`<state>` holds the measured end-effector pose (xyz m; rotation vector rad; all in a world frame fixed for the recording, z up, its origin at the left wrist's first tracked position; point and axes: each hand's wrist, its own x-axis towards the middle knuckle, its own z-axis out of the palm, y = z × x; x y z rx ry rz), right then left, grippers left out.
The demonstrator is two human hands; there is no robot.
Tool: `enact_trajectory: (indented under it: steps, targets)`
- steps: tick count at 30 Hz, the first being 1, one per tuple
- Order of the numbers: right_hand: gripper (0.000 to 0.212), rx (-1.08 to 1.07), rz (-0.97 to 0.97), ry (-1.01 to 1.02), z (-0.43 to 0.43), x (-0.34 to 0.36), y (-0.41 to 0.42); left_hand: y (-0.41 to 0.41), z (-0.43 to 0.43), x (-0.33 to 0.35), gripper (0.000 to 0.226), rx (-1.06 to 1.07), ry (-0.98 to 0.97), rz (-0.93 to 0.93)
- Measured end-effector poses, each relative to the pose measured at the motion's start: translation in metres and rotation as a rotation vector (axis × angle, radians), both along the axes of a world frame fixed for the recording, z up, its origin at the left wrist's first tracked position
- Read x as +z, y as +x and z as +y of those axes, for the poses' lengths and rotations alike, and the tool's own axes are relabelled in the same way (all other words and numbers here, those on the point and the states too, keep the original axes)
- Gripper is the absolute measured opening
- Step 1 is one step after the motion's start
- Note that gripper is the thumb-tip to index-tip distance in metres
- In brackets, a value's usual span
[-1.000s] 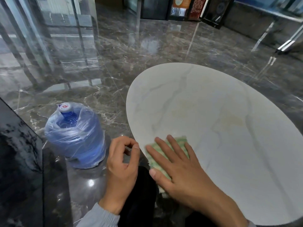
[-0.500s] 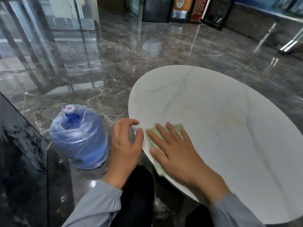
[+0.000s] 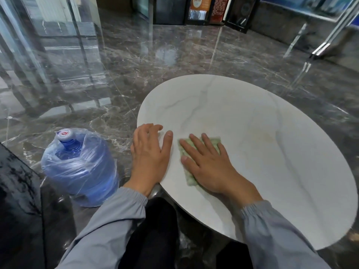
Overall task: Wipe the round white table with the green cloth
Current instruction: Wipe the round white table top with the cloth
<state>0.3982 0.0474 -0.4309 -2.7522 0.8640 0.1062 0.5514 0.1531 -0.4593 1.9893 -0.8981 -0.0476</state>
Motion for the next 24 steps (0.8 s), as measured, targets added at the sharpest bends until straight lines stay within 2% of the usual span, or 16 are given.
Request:
enact_trajectory:
  steps: [3, 5, 9, 12, 15, 20, 24]
  targets:
    - [0.057, -0.047, 0.047, 0.041, -0.02, 0.007, 0.04, -0.002, 0.001, 0.001, 0.047, 0.002, 0.028, -0.018]
    - [0.058, -0.036, 0.036, 0.028, -0.013, 0.008, 0.036, -0.002, 0.002, 0.003, 0.046, -0.003, 0.042, -0.027]
    - [0.056, -0.02, -0.014, -0.016, 0.039, -0.001, -0.038, -0.002, 0.001, 0.001, 0.044, -0.009, 0.076, -0.033]
    - [0.057, 0.002, 0.095, -0.017, 0.069, -0.001, -0.097, -0.001, -0.001, -0.001, 0.042, -0.002, 0.074, -0.055]
    - [0.059, 0.025, 0.146, 0.01, 0.065, 0.005, -0.112, -0.001, -0.003, -0.003, 0.041, 0.001, 0.105, -0.08]
    - [0.059, -0.014, 0.01, 0.008, 0.022, 0.001, -0.049, -0.002, -0.002, -0.001, 0.041, 0.006, 0.132, -0.076]
    - [0.058, -0.053, 0.028, 0.023, -0.017, 0.008, 0.028, 0.0, -0.001, 0.003, 0.04, -0.008, 0.179, -0.086]
